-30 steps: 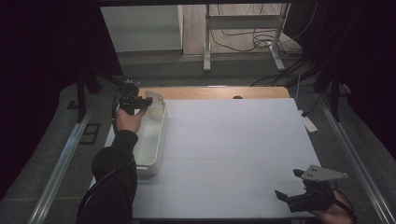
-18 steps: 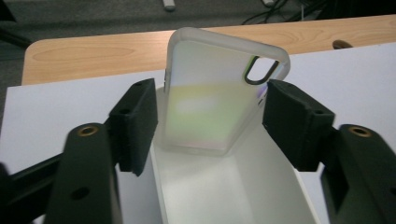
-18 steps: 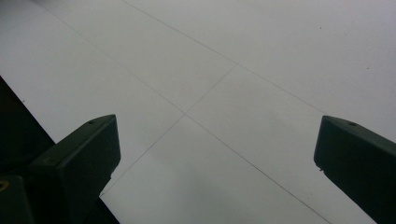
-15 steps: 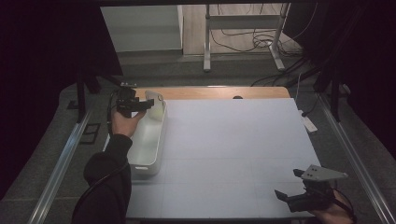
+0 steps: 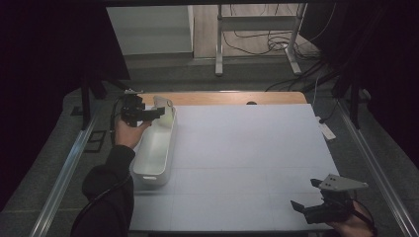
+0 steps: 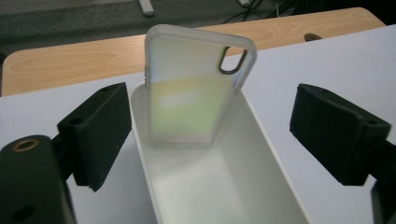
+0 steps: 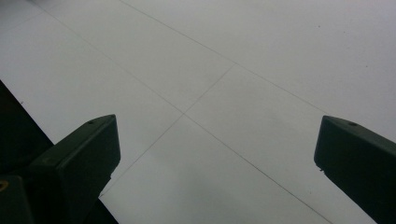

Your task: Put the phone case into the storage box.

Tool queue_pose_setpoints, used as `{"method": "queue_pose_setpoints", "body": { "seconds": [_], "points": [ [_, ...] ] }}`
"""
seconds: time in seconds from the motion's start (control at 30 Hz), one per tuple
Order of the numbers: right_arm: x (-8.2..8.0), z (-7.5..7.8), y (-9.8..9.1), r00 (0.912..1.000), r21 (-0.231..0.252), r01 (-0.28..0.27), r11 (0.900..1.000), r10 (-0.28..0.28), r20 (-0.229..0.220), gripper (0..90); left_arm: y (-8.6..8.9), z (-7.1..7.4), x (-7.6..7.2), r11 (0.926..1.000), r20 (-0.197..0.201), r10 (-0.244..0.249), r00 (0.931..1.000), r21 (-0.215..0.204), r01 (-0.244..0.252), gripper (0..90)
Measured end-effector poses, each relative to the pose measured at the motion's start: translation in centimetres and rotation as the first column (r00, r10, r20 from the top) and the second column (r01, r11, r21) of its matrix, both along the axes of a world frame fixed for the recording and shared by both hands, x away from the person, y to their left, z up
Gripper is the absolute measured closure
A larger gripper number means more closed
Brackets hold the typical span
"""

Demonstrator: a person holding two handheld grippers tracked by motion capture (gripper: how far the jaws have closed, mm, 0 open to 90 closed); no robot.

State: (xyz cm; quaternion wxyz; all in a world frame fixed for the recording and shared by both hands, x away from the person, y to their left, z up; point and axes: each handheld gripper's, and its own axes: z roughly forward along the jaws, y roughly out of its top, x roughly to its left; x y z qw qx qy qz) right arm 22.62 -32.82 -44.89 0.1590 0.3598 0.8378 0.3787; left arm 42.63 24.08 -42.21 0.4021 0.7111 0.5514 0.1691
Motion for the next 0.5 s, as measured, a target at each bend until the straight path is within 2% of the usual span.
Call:
{"method": "queue_pose_setpoints", "body": {
  "seconds": [0.5],
  "points": [
    [0.0,0.0,0.0,1.0000,0.001,0.005,1.0000,-0.005,-0.004,0.2,-0.2,0.4,-1.7,0.9980,0.017,-0.062,0.9979,0.016,0.062,5.9]
  ]
}}
